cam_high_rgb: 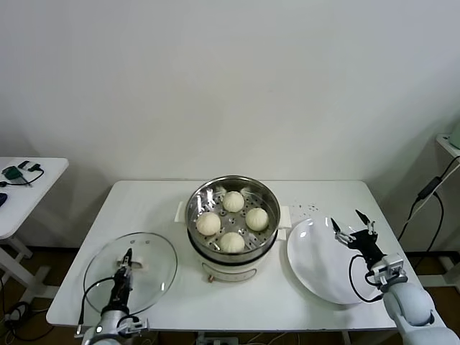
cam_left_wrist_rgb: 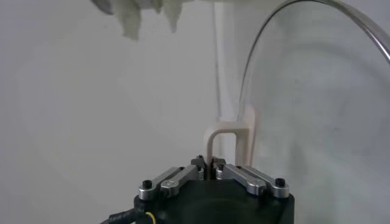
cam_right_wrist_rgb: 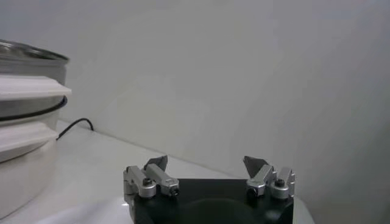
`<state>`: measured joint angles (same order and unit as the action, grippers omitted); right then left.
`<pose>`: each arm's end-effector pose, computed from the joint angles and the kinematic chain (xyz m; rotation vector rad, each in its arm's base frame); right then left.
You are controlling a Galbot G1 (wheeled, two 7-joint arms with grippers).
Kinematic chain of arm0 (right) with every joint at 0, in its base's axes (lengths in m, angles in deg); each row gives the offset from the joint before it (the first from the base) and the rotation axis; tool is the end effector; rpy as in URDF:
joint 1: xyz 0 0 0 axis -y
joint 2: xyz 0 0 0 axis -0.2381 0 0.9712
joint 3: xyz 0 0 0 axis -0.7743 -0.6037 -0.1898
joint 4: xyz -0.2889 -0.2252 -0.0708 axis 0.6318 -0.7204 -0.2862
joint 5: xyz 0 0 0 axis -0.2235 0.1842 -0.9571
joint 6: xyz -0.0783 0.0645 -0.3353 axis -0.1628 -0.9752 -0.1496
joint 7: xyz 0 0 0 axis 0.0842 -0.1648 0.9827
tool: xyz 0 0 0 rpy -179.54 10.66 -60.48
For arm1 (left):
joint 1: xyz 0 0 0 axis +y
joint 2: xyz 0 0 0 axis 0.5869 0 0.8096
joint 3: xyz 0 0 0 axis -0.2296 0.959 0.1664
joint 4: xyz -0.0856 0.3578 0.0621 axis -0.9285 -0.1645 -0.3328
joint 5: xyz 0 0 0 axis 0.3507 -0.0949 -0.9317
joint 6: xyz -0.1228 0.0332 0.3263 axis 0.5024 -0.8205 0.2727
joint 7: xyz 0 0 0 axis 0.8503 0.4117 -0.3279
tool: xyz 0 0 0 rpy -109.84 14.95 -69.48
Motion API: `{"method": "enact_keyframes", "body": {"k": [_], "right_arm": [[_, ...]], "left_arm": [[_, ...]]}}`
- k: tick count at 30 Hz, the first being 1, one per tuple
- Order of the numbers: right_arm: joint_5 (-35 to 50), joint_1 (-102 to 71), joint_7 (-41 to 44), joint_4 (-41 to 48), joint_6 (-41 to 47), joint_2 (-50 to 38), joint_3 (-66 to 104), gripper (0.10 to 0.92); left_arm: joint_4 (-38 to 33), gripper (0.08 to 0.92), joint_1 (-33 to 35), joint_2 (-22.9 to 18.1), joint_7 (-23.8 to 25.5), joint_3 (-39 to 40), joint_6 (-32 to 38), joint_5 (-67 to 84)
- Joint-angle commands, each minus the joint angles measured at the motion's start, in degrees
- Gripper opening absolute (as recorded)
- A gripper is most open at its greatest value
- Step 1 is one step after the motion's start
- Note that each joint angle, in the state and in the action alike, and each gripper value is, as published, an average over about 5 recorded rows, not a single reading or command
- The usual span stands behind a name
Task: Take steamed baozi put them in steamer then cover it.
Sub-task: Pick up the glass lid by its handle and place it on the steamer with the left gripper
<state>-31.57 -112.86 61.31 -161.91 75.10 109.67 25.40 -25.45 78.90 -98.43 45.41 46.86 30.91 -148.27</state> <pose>0.2926 -0.2178 -0.3835 0.2624 -2.9812 0.3756 0.1767 0.0927 -0.4393 0.0690 -2.0057 -2.1760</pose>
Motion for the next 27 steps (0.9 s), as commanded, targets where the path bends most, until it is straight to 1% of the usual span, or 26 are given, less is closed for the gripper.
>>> {"method": "enact_keyframes", "body": {"k": [1, 6, 11, 15, 18, 20, 22, 24, 27], "right_arm": [[-0.3, 0.92, 0.06, 1.07, -0.14, -0.11, -0.08, 0.823], [-0.61, 1.84, 0.09, 2.03, -0.16, -0.26, -0.53, 0.823], [-1.17, 2.99, 0.1, 3.03, -0.15, -0.41, -1.43, 0.823], [-1.86, 4.01, 0.08, 3.92, -0.11, -0.44, -2.29, 0.823], [-2.32, 4.62, 0.04, 4.4, -0.05, -0.32, -2.91, 0.823], [-2.71, 4.97, 0.0, 4.68, -0.03, -0.15, -3.25, 0.823], [-3.02, 5.21, -0.03, 4.88, -0.02, 0.09, -3.49, 0.823], [-3.37, 5.27, -0.05, 5.11, -0.03, 0.34, -3.54, 0.823], [-3.95, 5.11, -0.01, 5.55, -0.2, 0.71, -3.38, 0.823]], "left_arm": [[-15.92, 0.143, 6.36, 2.93, 0.16, 0.8, -9.83, 4.83], [-24.99, 0.143, 8.7, 6.44, 2.73, 2.32, -20.08, 4.67], [-30.11, 0.143, 8.11, 11.97, 5.91, 5.93, -28.25, 5.09], [-30.64, 0.143, 4.15, 16.47, 9.15, 11.75, -32.53, 4.69], [-30.36, 0.143, -2.06, 18.73, 13.76, 18.54, -35.82, 2.96], [-29.93, 0.143, -7.27, 19.13, 17.72, 23.87, -37.78, 1.03], [-29.03, 0.143, -12.85, 18.25, 22.16, 29.14, -39.54, -1.6], [-27.63, 0.143, -17.13, 16.41, 25.97, 33.01, -40.44, -4.23], [-24.89, 0.143, -22.54, 12.57, 30.61, 37.44, -41.18, -8.0]]}}
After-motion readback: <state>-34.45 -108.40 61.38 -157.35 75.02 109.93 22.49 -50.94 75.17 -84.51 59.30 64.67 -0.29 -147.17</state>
